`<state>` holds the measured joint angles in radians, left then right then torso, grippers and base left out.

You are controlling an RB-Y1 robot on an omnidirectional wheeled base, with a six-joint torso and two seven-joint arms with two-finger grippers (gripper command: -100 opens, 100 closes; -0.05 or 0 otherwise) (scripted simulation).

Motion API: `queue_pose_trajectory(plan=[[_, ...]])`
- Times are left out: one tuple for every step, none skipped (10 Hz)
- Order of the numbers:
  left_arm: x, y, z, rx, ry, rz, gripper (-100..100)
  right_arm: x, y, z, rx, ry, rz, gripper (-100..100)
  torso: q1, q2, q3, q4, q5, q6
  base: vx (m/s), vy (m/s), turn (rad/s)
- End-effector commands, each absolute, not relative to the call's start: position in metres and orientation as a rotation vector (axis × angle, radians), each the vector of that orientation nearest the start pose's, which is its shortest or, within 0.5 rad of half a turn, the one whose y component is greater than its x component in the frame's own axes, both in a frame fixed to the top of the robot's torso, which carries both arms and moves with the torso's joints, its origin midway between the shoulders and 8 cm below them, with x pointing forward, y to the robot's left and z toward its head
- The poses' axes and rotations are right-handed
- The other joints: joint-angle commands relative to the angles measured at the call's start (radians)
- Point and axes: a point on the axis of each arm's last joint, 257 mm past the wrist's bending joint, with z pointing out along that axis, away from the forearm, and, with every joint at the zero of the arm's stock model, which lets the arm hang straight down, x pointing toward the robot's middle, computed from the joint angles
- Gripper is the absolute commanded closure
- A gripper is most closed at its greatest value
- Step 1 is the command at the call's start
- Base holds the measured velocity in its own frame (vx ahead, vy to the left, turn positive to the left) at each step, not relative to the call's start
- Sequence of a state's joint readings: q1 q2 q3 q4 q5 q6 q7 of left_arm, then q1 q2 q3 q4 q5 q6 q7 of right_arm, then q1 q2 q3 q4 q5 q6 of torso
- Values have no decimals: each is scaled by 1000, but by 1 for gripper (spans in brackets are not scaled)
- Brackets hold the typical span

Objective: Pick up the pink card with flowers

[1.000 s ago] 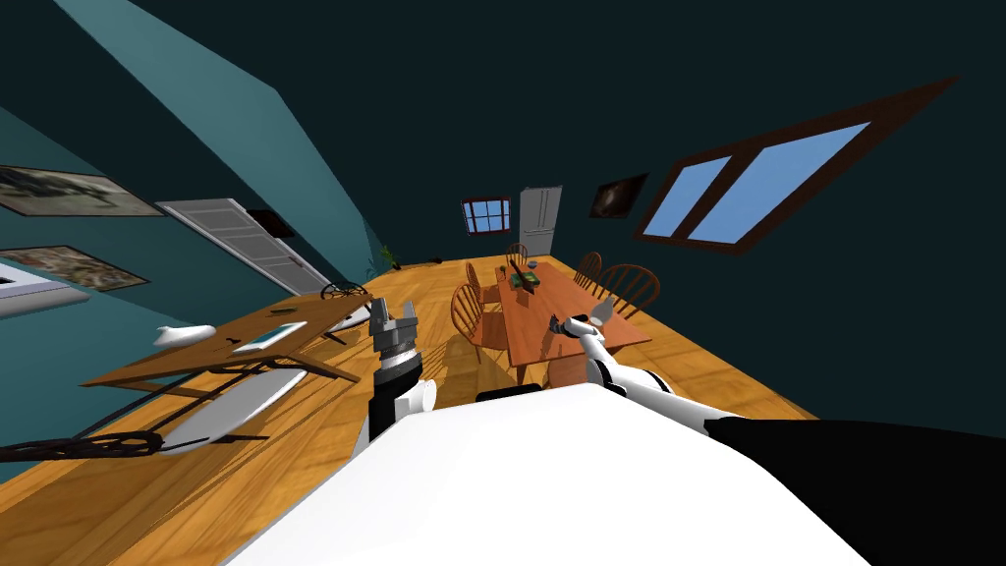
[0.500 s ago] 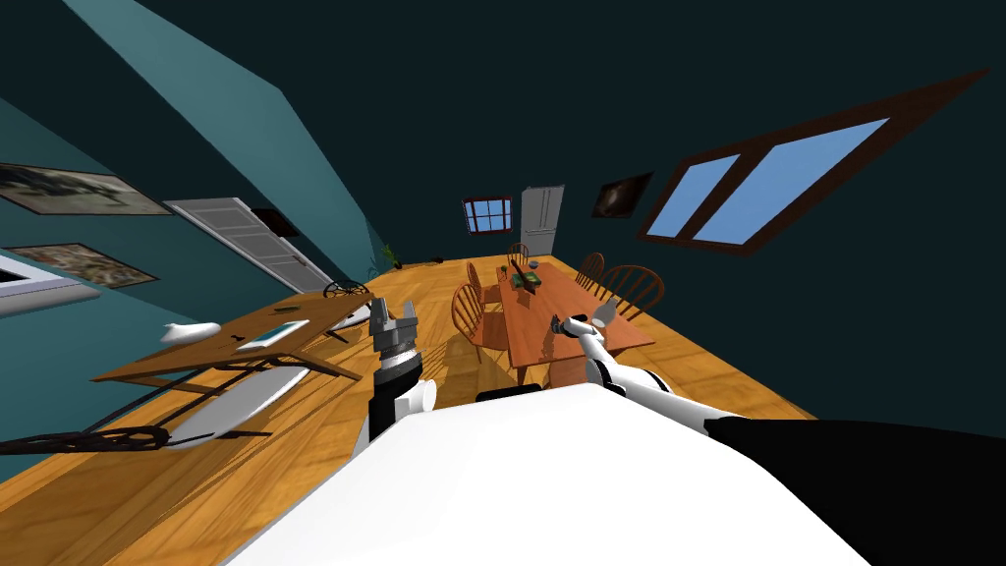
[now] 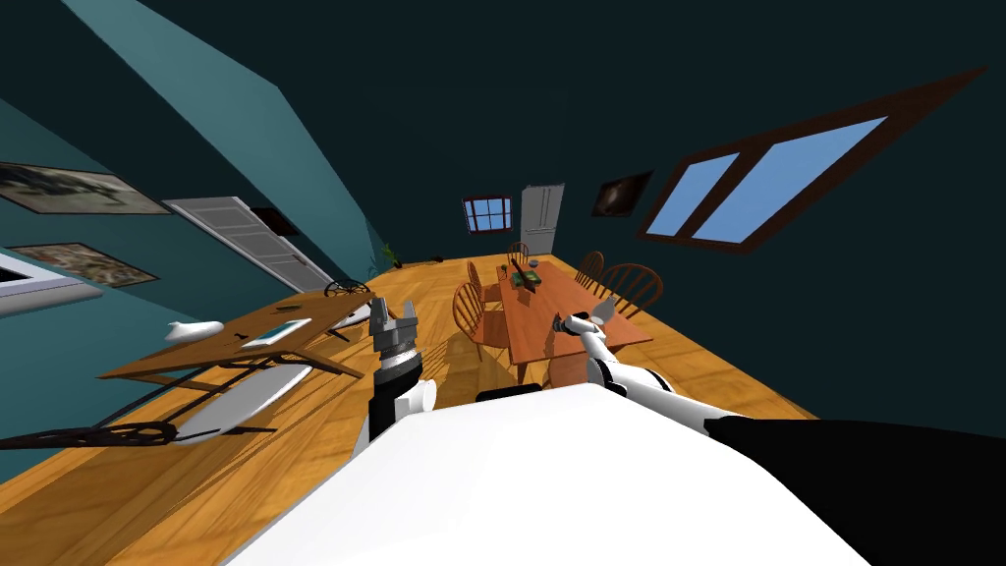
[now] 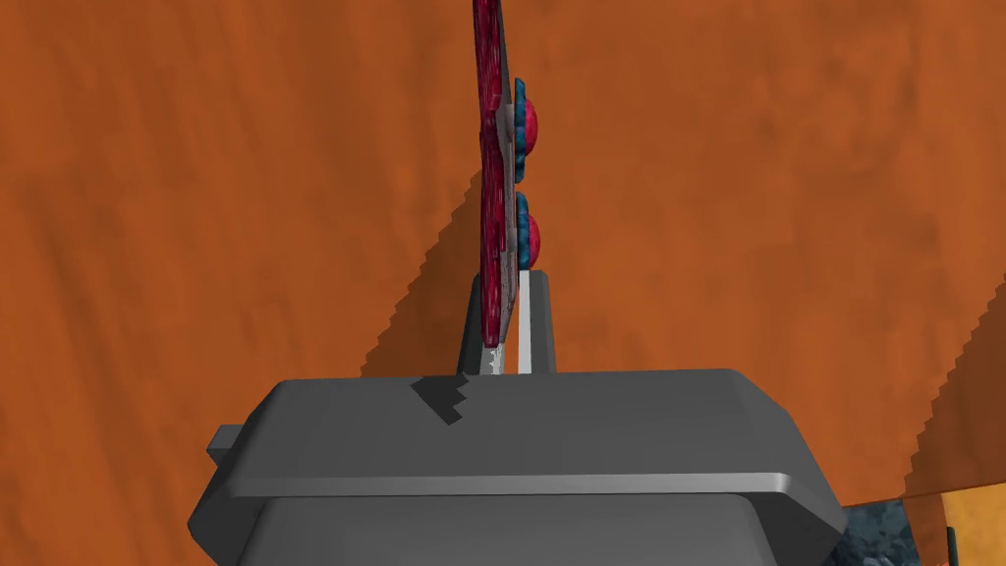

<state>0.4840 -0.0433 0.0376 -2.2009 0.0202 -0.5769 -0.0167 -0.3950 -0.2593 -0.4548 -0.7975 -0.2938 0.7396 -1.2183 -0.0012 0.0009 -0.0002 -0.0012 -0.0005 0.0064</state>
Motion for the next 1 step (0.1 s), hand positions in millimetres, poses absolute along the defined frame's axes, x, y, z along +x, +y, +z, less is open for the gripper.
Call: queue_pose_trajectory(plan=[[343, 298, 9, -681, 554, -1267, 0, 478, -406, -482, -3037, 270, -851, 0, 0, 0, 0, 0, 0, 0, -7, 2, -2]])
